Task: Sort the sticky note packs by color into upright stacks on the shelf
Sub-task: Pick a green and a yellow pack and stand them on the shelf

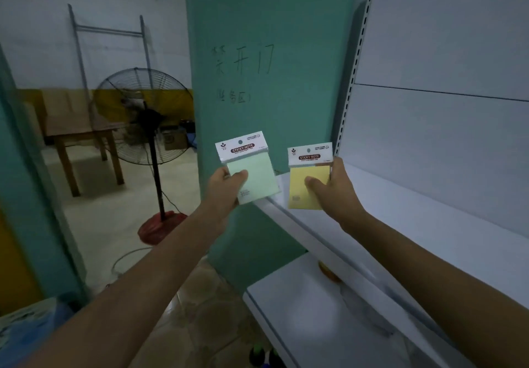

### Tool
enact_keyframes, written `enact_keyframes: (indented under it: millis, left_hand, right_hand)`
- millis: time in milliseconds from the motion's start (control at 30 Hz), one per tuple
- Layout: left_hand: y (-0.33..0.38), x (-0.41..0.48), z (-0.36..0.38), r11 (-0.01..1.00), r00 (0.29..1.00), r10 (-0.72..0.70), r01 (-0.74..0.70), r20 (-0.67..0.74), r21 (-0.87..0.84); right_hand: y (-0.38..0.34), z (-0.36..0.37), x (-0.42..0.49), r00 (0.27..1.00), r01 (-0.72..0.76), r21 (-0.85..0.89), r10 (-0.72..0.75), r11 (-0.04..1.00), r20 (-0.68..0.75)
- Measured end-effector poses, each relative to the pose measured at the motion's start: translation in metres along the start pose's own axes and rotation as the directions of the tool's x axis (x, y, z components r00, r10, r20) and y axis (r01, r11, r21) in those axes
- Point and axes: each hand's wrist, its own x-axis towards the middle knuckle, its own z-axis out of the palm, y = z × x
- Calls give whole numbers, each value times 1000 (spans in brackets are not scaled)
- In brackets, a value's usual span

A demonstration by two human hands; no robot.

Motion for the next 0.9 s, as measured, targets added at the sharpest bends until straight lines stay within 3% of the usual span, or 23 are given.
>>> enact_keyframes:
  millis: [133,233,400,567,733,833,900]
  left_hand:
    - [-20,39,57,999,986,-50,46,162,29]
    - [-35,65,110,995,953,-94,83,287,52]
    - [-66,106,200,989,844,-129,71,520,130]
    - [-90,146,264,944,679,-99,-167,727,285]
    - [-110,180,291,808,493,-18,-505,870,303]
    - [-121,192,299,805,445,18,-538,895,251]
    - [-129,197,302,868,466,23,-448,884,214]
  right_hand:
    - [40,-47,21,987,-93,-67,83,993,-137]
    - [68,-93,30,950,-216,-15,206,976,-234]
    - [101,-151,29,903,-320,-97,273,942,-333]
    - [118,-182,32,730,-575,-282,326,768,-600]
    - [123,-193,43,615,-733,-347,351,585,-706]
    - [125,-187,53,543,-778,-332,307,533,-781]
    - [132,-178,53,470,-779,-250,271,575,-840]
